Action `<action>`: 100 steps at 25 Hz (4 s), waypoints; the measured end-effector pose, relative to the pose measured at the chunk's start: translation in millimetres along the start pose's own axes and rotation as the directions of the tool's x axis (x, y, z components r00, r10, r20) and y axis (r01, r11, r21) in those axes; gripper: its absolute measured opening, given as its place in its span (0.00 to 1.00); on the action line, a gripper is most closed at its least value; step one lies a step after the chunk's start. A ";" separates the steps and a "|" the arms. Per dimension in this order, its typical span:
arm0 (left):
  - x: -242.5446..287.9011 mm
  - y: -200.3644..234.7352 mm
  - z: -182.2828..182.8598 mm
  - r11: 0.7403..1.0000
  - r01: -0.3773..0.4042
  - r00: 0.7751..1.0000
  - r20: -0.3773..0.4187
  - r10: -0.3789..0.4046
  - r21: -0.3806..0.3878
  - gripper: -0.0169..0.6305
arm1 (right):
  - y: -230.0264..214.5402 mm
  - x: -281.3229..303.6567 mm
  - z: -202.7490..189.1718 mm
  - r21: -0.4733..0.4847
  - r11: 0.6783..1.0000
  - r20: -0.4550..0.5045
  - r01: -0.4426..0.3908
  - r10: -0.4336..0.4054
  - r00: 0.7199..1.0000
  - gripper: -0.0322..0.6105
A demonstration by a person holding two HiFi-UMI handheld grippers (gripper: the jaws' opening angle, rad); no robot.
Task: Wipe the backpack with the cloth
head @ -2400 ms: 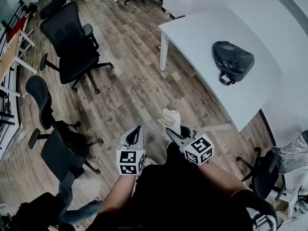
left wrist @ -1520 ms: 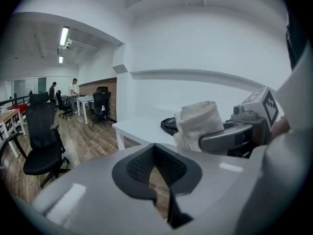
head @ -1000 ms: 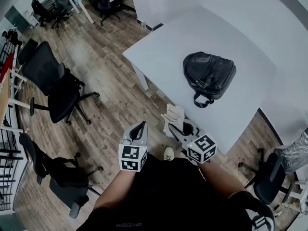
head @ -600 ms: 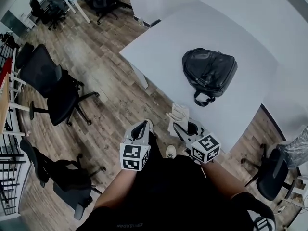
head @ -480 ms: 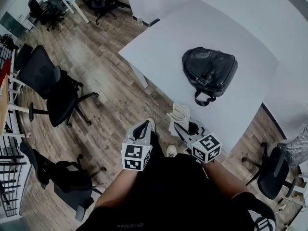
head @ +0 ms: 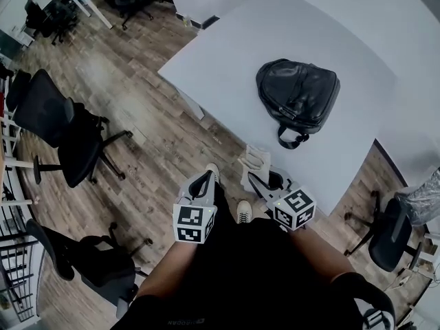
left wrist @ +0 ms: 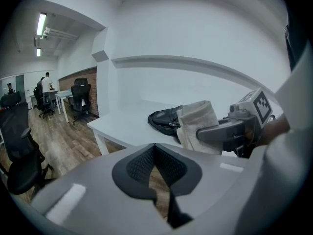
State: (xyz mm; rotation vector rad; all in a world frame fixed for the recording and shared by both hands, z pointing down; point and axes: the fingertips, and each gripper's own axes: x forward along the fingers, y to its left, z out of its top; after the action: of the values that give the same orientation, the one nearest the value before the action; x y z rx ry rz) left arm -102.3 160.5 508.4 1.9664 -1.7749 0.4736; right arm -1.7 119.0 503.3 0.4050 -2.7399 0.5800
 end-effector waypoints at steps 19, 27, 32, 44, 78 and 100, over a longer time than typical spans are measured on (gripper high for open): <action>79.4 83.7 50.8 0.991 0.135 0.991 -0.032 -0.134 0.027 0.04 | -56.5 83.0 46.5 0.079 0.986 -0.002 0.148 -0.148 0.989 0.20; 110.7 99.5 105.2 0.963 0.249 0.968 0.005 -0.251 0.103 0.04 | -75.0 95.1 102.1 0.070 0.965 0.057 0.253 -0.257 0.965 0.20; 133.4 95.7 131.2 0.936 0.329 0.942 0.029 -0.335 0.127 0.04 | -91.4 92.2 125.4 0.107 0.940 0.087 0.324 -0.334 0.939 0.20; 172.7 94.9 148.2 0.858 0.463 0.882 -0.016 -0.471 0.223 0.04 | -140.3 83.4 152.9 0.126 0.851 0.133 0.510 -0.524 0.841 0.20; 271.7 5.1 134.2 0.822 0.514 0.856 -0.207 -0.473 0.245 0.04 | -357.5 108.4 159.3 0.131 0.855 0.038 0.502 -0.510 0.859 0.20; 295.8 -28.2 135.9 0.802 0.544 0.836 -0.242 -0.492 0.247 0.04 | -406.8 82.9 153.4 0.157 0.826 0.023 0.541 -0.551 0.834 0.20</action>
State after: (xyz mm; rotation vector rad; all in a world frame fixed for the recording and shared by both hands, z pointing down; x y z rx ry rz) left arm -46.3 -158.9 548.6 2.4298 -1.0268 0.7262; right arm 21.6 -321.6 538.9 1.2157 -2.4621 0.6072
